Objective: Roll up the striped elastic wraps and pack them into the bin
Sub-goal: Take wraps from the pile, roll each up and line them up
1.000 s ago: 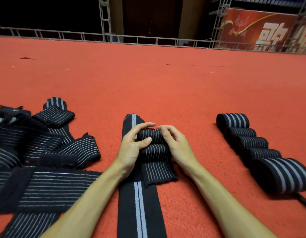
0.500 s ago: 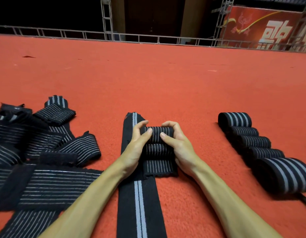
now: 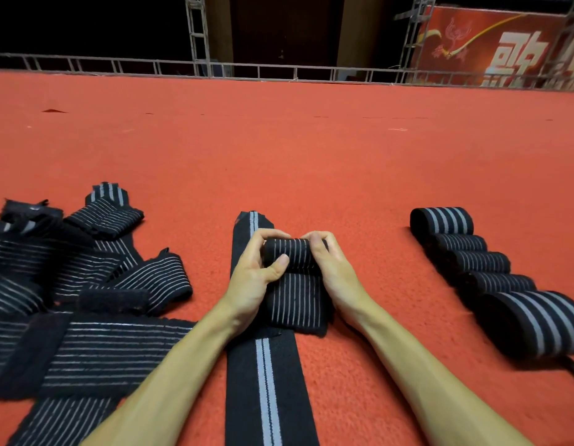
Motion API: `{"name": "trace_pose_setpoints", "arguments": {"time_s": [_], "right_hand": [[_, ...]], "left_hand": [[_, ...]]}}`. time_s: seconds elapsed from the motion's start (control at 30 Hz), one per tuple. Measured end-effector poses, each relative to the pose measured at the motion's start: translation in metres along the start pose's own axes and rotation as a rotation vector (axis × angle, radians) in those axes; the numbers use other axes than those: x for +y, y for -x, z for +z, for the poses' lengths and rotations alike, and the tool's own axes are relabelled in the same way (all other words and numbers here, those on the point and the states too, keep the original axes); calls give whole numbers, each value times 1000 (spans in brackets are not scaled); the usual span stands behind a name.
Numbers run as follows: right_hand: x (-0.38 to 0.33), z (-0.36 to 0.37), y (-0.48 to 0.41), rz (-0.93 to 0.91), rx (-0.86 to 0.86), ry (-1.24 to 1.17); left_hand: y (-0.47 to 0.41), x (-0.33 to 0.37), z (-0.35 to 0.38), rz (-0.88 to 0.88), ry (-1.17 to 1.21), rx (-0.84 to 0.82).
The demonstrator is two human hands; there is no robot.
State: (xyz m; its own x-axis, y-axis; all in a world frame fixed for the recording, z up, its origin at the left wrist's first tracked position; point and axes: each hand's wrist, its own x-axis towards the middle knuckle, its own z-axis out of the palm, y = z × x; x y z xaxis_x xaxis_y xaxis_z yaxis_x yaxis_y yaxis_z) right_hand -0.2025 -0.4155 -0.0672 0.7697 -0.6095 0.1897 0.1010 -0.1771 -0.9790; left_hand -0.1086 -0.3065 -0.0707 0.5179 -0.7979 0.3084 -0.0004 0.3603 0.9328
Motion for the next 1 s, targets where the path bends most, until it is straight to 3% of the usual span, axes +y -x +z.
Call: {"name": "trace_pose_setpoints", "arguments": {"time_s": [0.17, 0.3, 0.4, 0.53, 0.73, 0.87, 1.0], "right_hand": [[4, -3, -2, -29, 26, -43], [5, -8, -2, -53, -3, -223], [8, -6, 0, -70, -24, -278], [10, -6, -3, 34, -29, -377], [-6, 4, 3, 141, 8, -217], [-24, -6, 20, 270, 47, -131], [-55, -37, 37, 214, 52, -163]], "left_hand": [[-3, -1, -4, 0, 23, 12], [-2, 0, 0, -101, 78, -44], [-4, -2, 4, -175, 114, 10], [-8, -8, 4, -145, -127, 100], [-1, 6, -2, -75, -169, 202], [16, 19, 3, -28, -307, 98], [26, 31, 27, -61, -261, 66]]}}
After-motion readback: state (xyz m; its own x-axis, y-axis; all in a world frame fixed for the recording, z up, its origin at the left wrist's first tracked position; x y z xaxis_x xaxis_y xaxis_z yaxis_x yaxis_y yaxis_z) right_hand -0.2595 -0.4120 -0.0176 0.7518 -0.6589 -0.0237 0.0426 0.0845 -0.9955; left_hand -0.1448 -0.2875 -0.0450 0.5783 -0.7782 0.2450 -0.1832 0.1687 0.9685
